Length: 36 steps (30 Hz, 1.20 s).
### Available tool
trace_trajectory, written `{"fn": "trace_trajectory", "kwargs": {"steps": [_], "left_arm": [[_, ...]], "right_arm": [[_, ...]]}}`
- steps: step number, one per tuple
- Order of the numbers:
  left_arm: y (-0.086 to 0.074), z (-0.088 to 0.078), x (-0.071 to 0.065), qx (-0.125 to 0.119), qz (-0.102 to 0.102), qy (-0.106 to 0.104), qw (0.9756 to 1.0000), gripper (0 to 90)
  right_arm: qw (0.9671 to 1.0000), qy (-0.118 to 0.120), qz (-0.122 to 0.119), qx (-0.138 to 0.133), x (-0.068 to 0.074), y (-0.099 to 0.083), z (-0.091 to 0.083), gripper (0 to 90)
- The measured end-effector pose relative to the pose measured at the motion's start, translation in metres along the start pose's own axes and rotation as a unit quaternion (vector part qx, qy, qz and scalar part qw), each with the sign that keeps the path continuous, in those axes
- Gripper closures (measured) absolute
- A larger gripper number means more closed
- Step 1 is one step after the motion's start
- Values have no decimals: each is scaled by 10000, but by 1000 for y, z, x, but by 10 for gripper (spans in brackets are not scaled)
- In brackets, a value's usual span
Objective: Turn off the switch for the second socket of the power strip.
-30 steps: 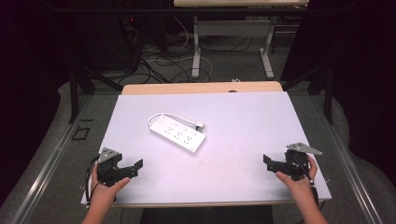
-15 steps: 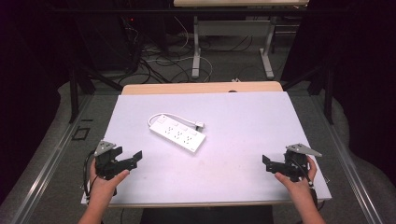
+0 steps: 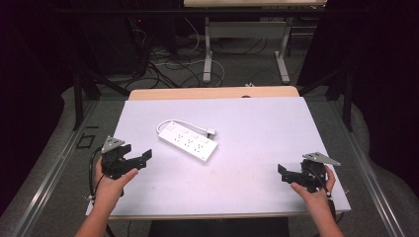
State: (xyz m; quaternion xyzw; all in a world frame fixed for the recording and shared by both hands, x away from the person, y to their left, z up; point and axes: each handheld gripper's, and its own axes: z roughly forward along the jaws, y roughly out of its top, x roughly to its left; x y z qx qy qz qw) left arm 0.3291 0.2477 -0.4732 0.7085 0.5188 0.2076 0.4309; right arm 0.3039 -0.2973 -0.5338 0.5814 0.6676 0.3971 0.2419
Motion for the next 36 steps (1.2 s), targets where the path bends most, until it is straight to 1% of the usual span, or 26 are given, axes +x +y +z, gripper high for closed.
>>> {"fn": "trace_trajectory", "kwargs": {"steps": [2, 5, 7, 8, 11, 13, 14, 16, 19, 21, 23, 24, 28, 29, 31, 33, 35, 36], "left_arm": [[5, 0, -2, -1, 18, -20, 10000, 175], [13, 0, -5, -9, 8, -59, 10000, 184], [18, 1, -7, 5, 53, -66, 10000, 191], [20, 1, -9, -4, 60, -67, 10000, 193], [27, 3, -12, -7, 63, -109, 9999, 204], [32, 5, -14, -4, 86, -123, 9999, 208], [34, 6, -15, 9, 106, -137, 9998, 215], [37, 8, -18, -20, 124, -158, 9998, 234], [43, 11, -21, -2, 154, -162, 9997, 249], [47, 14, -22, 17, 171, -177, 9997, 255], [50, 16, -24, 6, 188, -173, 9997, 262], [52, 17, -24, 29, 195, -179, 9996, 263], [59, 22, -27, 32, 170, -223, 9996, 272], [60, 23, -28, 25, 121, -258, 9996, 276], [63, 25, -30, 28, 112, -287, 9995, 279], [66, 28, -32, 27, 134, -273, 9995, 287], [68, 31, -33, 19, 103, -281, 9996, 289], [70, 35, -34, -1, 77, -285, 9996, 294]], "right_arm": [[10000, 8, 9, -57, 0, 0, 1, 0], [10000, 13, -6, -67, 0, 0, 0, 0], [10000, -2, -38, -20, -1, 0, 0, 0], [9999, -23, -26, -103, -1, -1, 1, 0], [9999, -29, -33, -96, -2, -1, 1, 2], [10000, 12, -36, -47, -2, -1, 1, 3], [10000, -3, 11, -53, -2, -1, 1, 4], [10000, -6, 13, -63, -2, -1, 1, 7], [10000, -16, 44, -47, -2, -1, 1, 8], [10000, -11, 21, -49, -3, -1, 1, 9], [10000, -39, 27, -87, -3, -2, 2, 10], [10000, -10, 47, -40, -4, -1, 2, 11], [10000, -11, 81, -25, -4, -2, 2, 12], [10000, -18, 87, -17, -4, -2, 2, 13], [10000, -13, 91, -14, -4, -2, 2, 13], [10000, -22, 82, -22, -5, -2, 2, 15], [10000, -21, 63, -36, -6, -2, 2, 16], [9999, -29, 99, -38, -6, -2, 2, 17]]}}
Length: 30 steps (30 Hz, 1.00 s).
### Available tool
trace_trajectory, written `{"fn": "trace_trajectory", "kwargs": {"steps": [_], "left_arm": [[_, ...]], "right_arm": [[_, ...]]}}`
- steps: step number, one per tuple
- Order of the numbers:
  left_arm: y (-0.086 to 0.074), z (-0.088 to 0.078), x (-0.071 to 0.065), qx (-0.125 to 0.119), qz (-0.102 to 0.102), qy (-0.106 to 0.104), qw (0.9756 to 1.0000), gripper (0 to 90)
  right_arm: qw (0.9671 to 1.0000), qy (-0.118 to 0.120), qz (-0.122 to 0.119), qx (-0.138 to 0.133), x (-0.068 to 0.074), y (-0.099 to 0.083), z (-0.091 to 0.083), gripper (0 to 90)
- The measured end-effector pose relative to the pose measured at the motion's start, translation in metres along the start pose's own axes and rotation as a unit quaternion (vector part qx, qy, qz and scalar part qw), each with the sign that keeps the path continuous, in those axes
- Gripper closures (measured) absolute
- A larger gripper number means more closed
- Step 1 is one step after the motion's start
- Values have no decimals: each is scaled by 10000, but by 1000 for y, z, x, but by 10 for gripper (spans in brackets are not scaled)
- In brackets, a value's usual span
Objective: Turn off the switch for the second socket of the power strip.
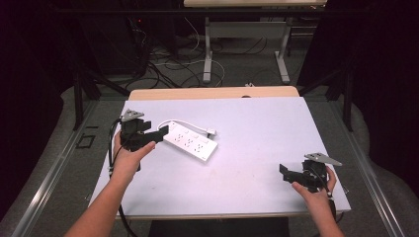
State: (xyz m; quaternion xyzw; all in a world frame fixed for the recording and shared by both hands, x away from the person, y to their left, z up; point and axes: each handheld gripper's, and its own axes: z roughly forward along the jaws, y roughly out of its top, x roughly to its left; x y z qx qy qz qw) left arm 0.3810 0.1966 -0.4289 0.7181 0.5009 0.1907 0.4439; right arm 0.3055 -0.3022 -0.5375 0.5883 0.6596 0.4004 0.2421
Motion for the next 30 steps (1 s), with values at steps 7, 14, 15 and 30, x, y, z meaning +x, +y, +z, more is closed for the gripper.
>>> {"fn": "trace_trajectory", "kwargs": {"steps": [7, 14, 15, 30], "left_arm": [[9, 9, -3, -6, -36, -23, 10000, 315], [17, 23, -7, 8, 23, -19, 10000, 325], [18, 25, -8, 18, 10, -20, 10000, 325], [27, 54, -13, 81, -53, -46, 9999, 324]], "right_arm": [[10000, 1, 45, 19, 0, -1, 1, 21], [10000, -11, 58, 17, -1, -1, 1, 23], [10000, -13, 57, 15, -2, -1, 1, 24], [10000, -17, 71, 29, -3, -1, 2, 28]]}}
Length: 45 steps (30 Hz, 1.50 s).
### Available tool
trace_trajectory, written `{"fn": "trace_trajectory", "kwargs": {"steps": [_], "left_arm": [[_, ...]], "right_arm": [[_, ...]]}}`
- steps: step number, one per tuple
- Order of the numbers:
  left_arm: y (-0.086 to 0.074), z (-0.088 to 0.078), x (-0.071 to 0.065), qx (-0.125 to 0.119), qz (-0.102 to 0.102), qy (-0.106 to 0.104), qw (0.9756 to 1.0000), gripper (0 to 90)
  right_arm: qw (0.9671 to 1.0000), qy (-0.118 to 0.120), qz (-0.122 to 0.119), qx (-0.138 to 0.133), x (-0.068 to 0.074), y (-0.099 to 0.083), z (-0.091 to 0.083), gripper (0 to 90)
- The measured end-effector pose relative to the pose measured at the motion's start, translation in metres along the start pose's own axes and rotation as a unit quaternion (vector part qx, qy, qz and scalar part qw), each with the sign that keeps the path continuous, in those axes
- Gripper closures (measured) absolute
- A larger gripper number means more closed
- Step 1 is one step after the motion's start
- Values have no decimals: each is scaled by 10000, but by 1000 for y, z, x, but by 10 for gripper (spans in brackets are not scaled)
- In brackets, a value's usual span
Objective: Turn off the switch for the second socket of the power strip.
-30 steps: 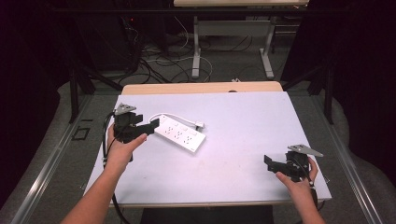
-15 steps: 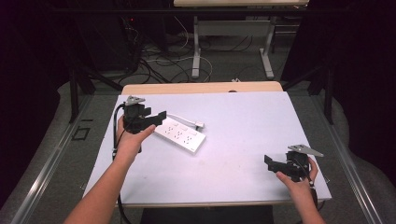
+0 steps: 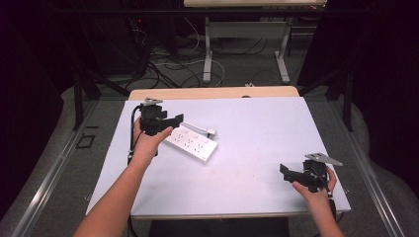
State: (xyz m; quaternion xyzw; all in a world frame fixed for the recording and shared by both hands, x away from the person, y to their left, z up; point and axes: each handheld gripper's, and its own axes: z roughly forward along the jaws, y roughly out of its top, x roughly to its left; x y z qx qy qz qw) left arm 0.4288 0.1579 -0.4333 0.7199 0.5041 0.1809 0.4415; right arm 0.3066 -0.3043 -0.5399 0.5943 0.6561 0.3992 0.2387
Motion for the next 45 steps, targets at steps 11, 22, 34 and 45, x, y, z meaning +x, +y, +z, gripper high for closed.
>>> {"fn": "trace_trajectory", "kwargs": {"steps": [11, 22, 34, 45], "left_arm": [[9, 20, -3, 142, -63, -145, 9998, 367], [11, 47, -9, 472, 32, -167, 9987, 401], [13, 66, -16, 607, 131, -192, 9979, 507], [13, 83, -13, 824, -60, -270, 9962, 629]], "right_arm": [[10000, 5, -25, 13, -1, 0, 0, 31], [10000, -2, 19, 76, -1, -1, 1, 35], [10000, 34, -18, 68, -2, -1, 3, 38], [10000, 20, 17, 47, -3, -2, 4, 43]]}}
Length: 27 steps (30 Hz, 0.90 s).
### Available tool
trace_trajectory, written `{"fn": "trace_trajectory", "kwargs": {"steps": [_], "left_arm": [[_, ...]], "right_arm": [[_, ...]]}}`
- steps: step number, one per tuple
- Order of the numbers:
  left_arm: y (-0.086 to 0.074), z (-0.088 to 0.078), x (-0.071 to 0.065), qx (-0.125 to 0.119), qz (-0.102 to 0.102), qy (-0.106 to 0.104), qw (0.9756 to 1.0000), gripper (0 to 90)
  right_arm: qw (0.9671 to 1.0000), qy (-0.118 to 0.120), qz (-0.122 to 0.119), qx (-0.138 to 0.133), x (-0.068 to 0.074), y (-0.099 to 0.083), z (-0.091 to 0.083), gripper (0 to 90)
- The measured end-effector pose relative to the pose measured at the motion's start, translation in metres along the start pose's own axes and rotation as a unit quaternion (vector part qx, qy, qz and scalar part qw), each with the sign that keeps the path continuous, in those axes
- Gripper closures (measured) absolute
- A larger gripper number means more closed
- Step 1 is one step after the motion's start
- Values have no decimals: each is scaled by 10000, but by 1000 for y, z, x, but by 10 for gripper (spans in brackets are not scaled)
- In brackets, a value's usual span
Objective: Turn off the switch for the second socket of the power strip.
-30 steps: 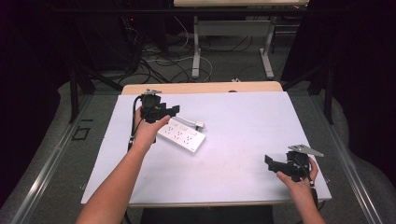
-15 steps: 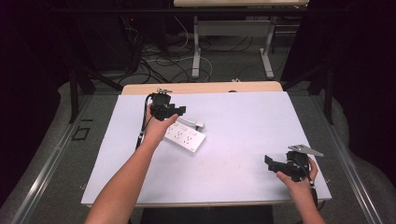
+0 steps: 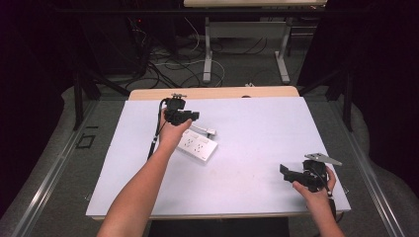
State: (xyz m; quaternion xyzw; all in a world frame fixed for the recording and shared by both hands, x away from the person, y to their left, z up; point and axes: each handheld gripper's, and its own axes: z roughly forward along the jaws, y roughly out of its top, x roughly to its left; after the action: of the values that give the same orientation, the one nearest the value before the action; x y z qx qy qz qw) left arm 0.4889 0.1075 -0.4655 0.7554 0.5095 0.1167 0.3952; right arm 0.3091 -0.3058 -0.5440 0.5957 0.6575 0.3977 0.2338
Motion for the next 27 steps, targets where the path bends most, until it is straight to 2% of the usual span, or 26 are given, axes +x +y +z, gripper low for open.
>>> {"fn": "trace_trajectory", "kwargs": {"steps": [7, 10, 13, 19, 21, 22, 27], "left_arm": [[-3, 11, 4, 249, -32, 90, 9996, 697], [-4, 14, 4, 354, -64, 67, 9993, 722], [-4, 17, 4, 480, -29, 71, 9988, 760], [-6, 22, 3, 713, -153, 37, 9973, 810], [-7, 24, 4, 764, -97, 61, 9970, 824], [-8, 24, 3, 796, -148, 56, 9967, 832], [-11, 27, 4, 926, -134, 38, 9956, 876]], "right_arm": [[10000, 47, -8, 50, -1, 0, 0, 45], [10000, 42, -25, 54, -1, 0, 0, 45], [10000, 47, -25, 54, -1, 0, 0, 46], [10000, 54, -30, 59, -1, 0, 0, 48], [10000, 38, -31, 41, -1, 0, 0, 49], [10000, 21, -18, 68, -1, 0, 0, 49], [10000, 22, 47, 37, 0, 0, 1, 50]]}}
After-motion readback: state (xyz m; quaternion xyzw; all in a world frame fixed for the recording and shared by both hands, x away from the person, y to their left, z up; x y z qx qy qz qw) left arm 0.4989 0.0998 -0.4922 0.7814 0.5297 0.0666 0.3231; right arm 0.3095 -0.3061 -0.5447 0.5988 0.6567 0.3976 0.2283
